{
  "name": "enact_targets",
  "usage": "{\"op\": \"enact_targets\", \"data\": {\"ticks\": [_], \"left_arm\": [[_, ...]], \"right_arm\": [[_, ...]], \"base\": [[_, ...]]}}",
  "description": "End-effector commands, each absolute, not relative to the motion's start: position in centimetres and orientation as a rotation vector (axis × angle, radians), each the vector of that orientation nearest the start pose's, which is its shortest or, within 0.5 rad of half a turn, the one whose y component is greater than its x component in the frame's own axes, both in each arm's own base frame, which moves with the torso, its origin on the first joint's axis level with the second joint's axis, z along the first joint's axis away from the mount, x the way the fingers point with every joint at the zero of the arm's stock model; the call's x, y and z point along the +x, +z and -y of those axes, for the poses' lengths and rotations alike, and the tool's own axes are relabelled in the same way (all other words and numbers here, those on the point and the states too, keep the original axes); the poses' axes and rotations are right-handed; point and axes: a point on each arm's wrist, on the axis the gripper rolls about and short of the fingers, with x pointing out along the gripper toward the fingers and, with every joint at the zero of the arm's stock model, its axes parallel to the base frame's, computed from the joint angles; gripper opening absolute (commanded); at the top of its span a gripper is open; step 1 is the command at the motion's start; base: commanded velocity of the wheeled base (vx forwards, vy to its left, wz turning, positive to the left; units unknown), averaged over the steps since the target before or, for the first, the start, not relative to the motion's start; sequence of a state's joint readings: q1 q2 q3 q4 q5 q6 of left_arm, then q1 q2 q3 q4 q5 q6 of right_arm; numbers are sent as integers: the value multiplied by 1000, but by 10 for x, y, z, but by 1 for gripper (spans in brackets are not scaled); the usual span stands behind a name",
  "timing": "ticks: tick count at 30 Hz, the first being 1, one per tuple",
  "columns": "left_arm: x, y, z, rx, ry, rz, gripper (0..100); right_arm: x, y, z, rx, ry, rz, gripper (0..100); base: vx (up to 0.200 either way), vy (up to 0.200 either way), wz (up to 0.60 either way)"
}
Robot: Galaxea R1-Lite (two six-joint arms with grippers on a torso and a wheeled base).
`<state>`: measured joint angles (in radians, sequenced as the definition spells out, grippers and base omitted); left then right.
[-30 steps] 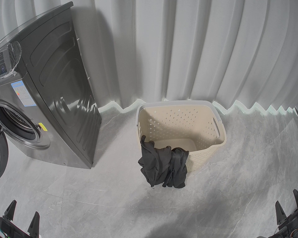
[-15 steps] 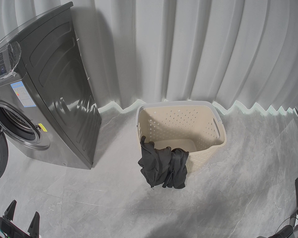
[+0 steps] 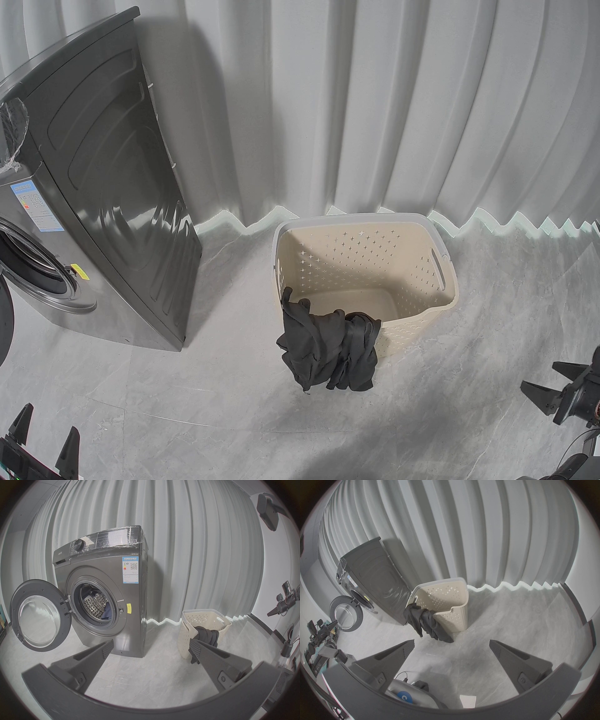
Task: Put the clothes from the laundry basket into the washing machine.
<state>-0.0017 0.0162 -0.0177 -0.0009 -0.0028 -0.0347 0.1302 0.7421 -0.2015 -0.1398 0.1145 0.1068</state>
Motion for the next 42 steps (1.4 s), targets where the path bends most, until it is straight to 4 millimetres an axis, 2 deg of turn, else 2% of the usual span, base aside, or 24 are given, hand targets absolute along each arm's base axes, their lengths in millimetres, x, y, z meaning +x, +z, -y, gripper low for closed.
{"op": "enact_targets", "data": {"ticks": [1, 10, 15, 19, 24, 29, 36, 42], "left_arm": [[-23, 76, 0, -37, -3, 3, 100], [-23, 76, 0, -40, -3, 3, 100], [-23, 76, 0, -38, -3, 3, 100], [-23, 76, 0, -40, -3, 3, 100], [-23, 76, 0, -40, -3, 3, 100], [-23, 76, 0, -40, -3, 3, 100], [-23, 76, 0, -40, -3, 3, 100], [-23, 76, 0, -40, -3, 3, 100]], "right_arm": [[100, 124, -24, 97, 285, -590, 100], [137, 115, -37, 103, 310, -608, 100], [150, 110, -48, 98, 341, -610, 100], [168, 102, -70, 93, 318, -639, 100], [179, 97, -94, 132, 361, -672, 100], [195, 82, -106, 123, 355, -731, 100], [209, 73, -119, 124, 376, -709, 100], [227, 46, -131, 104, 360, -712, 100]], "base": [[0, 0, 0], [0, 0, 0], [0, 0, 0], [0, 0, 0], [0, 0, 0], [0, 0, 0], [0, 0, 0], [0, 0, 0]]}}
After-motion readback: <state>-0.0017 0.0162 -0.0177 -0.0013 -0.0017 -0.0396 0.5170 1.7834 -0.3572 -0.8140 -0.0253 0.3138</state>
